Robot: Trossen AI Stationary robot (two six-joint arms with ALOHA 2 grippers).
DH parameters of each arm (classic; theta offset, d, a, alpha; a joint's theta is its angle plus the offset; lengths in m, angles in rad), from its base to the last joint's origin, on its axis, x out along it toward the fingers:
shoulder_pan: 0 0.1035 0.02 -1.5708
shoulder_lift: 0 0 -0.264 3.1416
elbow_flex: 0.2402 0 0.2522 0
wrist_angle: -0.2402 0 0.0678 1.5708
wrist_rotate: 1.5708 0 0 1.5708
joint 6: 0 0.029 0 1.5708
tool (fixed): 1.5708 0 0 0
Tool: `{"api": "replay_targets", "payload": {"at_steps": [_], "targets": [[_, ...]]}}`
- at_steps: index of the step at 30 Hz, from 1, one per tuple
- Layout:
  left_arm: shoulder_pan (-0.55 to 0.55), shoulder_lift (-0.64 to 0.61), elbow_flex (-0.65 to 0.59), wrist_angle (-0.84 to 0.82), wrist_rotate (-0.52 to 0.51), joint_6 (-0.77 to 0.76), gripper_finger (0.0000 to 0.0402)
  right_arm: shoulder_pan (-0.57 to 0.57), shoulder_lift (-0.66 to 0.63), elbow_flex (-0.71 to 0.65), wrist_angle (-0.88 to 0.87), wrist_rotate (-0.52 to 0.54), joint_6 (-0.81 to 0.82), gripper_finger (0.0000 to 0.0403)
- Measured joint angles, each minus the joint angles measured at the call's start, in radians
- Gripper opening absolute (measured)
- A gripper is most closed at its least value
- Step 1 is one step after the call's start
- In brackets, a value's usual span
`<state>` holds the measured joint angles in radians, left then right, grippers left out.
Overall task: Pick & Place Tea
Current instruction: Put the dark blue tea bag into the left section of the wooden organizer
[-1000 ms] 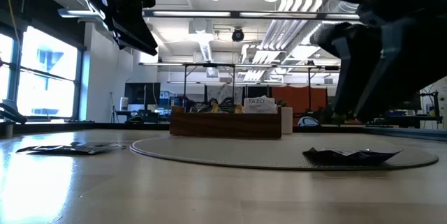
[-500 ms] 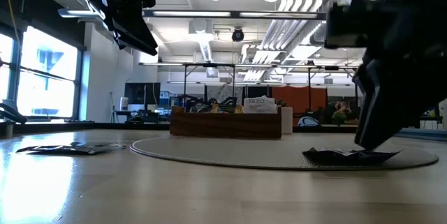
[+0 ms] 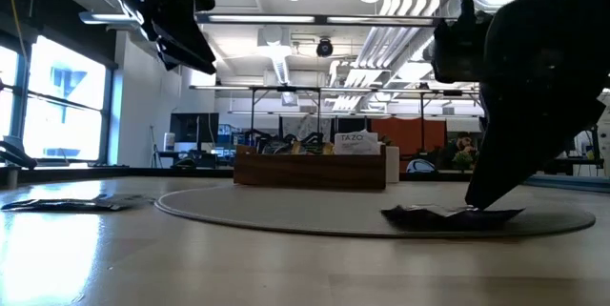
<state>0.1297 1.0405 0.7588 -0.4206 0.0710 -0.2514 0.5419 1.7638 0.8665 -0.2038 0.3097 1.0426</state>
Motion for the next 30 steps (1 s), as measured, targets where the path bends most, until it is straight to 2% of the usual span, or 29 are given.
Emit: {"api": "replay_targets", "payload": {"at_steps": [3, 6, 11, 14, 18, 20, 24, 27, 30], "targets": [[-0.019, 0.049, -0.003, 0.048, 0.108, 0.013, 0.0137, -0.006, 0.002, -0.001, 0.040, -0.006, -0.019, 0.0139], [-0.064, 0.099, 0.002, 0.181, 0.207, 0.040, 0.0137, -0.012, 0.002, -0.001, 0.042, -0.006, -0.019, 0.0139], [-0.167, 0.204, 0.000, 0.360, 0.315, 0.089, 0.0137, -0.012, 0.002, -0.001, 0.043, -0.004, -0.022, 0.0139], [-0.233, 0.269, 0.000, 0.406, 0.307, 0.089, 0.0137, -0.012, 0.002, -0.001, 0.050, -0.004, -0.022, 0.0139], [-0.307, 0.396, -0.001, 0.452, 0.240, 0.090, 0.0137, -0.012, 0.003, -0.001, 0.076, -0.024, -0.022, 0.0139], [-0.337, 0.458, -0.001, 0.524, 0.192, 0.089, 0.0137, -0.013, 0.002, -0.001, 0.095, -0.045, -0.021, 0.0140], [-0.384, 0.566, 0.002, 0.688, 0.169, 0.090, 0.0137, -0.012, 0.002, -0.001, 0.115, -0.054, 0.010, 0.0140], [-0.404, 0.640, 0.035, 0.790, 0.155, 0.089, 0.0137, -0.012, 0.002, -0.001, 0.112, -0.055, 0.012, 0.0140], [-0.422, 0.699, 0.098, 0.795, 0.105, 0.086, 0.0137, -0.012, 0.002, -0.001, 0.111, -0.054, 0.015, 0.0140]]}}
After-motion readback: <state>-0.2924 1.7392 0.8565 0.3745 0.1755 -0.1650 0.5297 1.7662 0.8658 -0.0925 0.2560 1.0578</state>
